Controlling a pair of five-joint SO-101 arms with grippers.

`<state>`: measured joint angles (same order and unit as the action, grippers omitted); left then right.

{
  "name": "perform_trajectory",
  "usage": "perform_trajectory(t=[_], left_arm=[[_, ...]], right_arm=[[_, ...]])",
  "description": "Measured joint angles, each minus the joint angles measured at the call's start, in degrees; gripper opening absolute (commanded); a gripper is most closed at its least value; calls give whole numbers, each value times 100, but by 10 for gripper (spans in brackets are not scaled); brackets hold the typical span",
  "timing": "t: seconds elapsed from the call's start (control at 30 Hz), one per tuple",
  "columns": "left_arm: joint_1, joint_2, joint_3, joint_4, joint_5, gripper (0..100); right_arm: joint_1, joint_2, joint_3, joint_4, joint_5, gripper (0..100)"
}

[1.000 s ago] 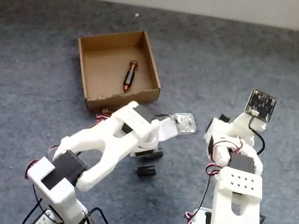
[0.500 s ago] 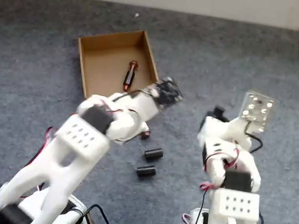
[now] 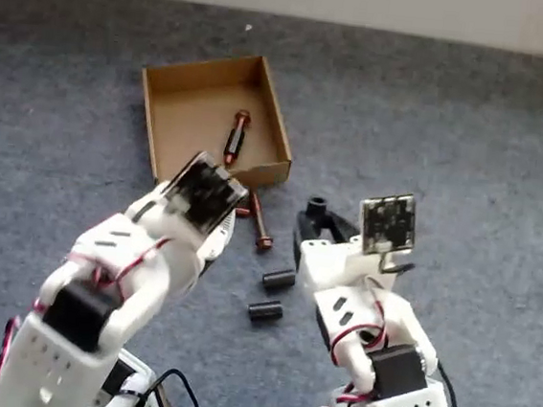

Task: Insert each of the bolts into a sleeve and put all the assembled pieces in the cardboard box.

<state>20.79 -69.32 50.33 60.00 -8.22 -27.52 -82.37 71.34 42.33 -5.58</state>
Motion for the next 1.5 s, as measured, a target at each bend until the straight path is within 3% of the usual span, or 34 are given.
perform_trajectory(t=[0.2, 0.53, 0.87, 1.5], left_arm=[[0, -1424, 598, -387, 545, 5], [0, -2989, 615, -747, 1521, 5], [9, -3112, 897, -888, 2110, 5], [176, -3156, 1319, -1116, 2154, 5]], right_arm=[[-607, -176, 176, -167, 70, 5], [-1345, -193, 1257, -1881, 721, 5], [-2075, -193, 1275, -2277, 1301, 5], [-2127, -185, 1284, -2673, 1468, 5]])
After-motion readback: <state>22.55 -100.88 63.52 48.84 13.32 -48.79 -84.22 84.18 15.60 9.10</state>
